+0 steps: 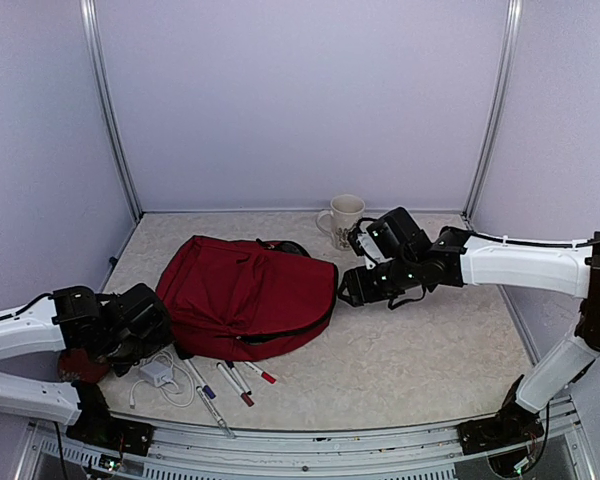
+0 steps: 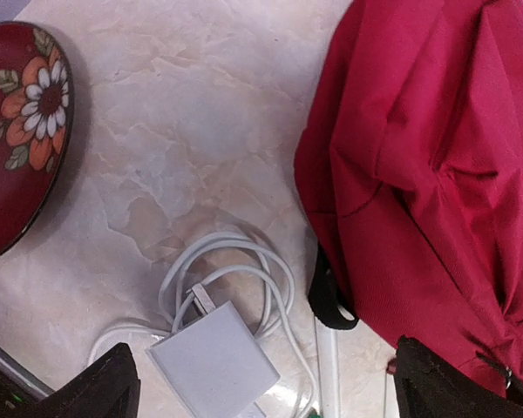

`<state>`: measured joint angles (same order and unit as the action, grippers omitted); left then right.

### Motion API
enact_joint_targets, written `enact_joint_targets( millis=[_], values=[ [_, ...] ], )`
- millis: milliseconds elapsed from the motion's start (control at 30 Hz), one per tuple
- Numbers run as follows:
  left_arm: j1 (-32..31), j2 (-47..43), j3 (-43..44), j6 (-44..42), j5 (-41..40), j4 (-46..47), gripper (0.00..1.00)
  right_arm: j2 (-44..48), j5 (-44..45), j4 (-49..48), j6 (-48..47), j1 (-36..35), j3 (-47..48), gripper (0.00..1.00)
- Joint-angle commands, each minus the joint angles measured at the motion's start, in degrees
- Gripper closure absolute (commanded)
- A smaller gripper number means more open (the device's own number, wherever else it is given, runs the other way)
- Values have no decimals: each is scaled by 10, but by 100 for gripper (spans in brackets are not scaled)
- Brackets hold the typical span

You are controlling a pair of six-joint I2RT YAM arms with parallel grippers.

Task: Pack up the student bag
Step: Pick up the charger from the center of the board.

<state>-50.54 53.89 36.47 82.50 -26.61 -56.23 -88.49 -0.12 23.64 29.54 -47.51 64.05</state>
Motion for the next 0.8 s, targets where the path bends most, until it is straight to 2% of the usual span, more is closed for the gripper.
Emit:
enact_joint_targets(
  millis=[0,100,267,367,500,767],
  values=[
    [12,5,-6,143,-4,-32,1,14,3,-13,-3,-6,-16,43],
    [12,22,-17,195,30,-62,1,19,7,-16,-3,-6,-25,43],
    [11,43,-57,261,103,-52,1,17,8,-16,-6,-6,-26,43],
    [-2,31,-67,300,100,-61,1,14,4,-19,-7,-6,-25,43],
    [-18,8,-89,309,88,-3,1,12,5,-24,-8,-6,-28,44],
    [-36,79,-91,307,88,45,1,-2,0,-23,-9,-6,-21,45]
  ],
)
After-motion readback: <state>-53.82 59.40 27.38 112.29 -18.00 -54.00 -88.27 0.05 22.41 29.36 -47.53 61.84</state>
